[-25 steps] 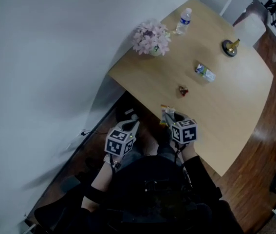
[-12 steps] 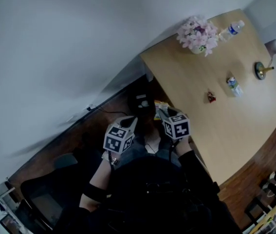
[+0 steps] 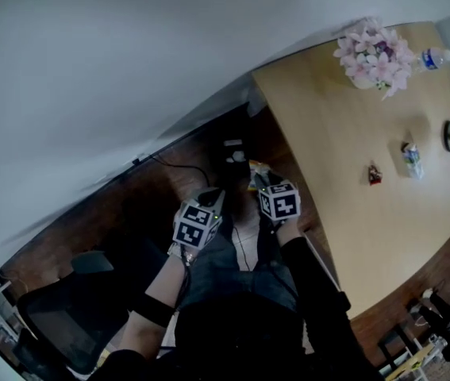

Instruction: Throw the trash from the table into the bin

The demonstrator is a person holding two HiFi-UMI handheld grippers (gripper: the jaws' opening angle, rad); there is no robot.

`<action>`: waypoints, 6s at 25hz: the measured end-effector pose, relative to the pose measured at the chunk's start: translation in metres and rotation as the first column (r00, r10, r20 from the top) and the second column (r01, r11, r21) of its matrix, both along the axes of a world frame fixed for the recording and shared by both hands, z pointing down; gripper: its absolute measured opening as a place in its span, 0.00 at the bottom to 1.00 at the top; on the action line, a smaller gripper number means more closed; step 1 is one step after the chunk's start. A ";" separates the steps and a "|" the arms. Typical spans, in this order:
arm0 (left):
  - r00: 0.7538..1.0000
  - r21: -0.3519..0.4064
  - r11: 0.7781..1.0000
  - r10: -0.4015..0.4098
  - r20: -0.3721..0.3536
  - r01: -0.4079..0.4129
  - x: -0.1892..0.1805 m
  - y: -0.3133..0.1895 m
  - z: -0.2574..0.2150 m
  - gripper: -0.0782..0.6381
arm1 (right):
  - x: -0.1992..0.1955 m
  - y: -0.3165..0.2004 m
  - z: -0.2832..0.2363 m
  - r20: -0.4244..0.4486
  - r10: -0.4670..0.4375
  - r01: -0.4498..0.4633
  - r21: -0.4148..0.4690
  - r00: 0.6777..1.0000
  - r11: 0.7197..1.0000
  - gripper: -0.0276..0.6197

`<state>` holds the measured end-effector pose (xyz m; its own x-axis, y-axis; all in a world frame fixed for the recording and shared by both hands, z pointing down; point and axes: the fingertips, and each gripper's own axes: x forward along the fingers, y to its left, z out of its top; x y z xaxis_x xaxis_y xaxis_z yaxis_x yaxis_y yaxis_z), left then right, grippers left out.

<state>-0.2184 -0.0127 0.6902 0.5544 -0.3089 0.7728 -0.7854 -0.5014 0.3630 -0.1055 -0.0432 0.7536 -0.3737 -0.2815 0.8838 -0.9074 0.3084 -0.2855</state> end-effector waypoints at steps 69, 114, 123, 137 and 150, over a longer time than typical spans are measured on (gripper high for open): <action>0.815 0.154 0.812 0.577 -0.059 -0.563 0.236 0.056 -0.175 0.11 | 0.200 0.098 -0.215 0.217 0.402 -0.448 0.233 0.889 0.863 0.45; 0.902 0.055 0.900 0.431 0.040 -0.433 0.307 -0.016 -0.149 0.11 | 0.337 -0.028 -0.122 -0.098 0.407 -0.363 0.301 0.908 0.882 0.37; 0.910 0.103 0.905 0.416 -0.003 -0.413 0.288 -0.022 -0.162 0.11 | 0.332 -0.026 -0.140 -0.062 0.408 -0.371 0.310 0.911 0.875 0.15; 0.923 0.158 0.914 0.383 -0.040 -0.373 0.216 -0.006 -0.170 0.11 | 0.228 0.043 -0.216 0.070 0.320 -0.326 0.286 0.945 0.901 0.15; 0.968 0.131 0.964 0.242 -0.065 -0.232 0.128 0.003 -0.153 0.11 | 0.141 0.050 -0.208 0.048 0.192 -0.198 0.231 0.980 0.953 0.15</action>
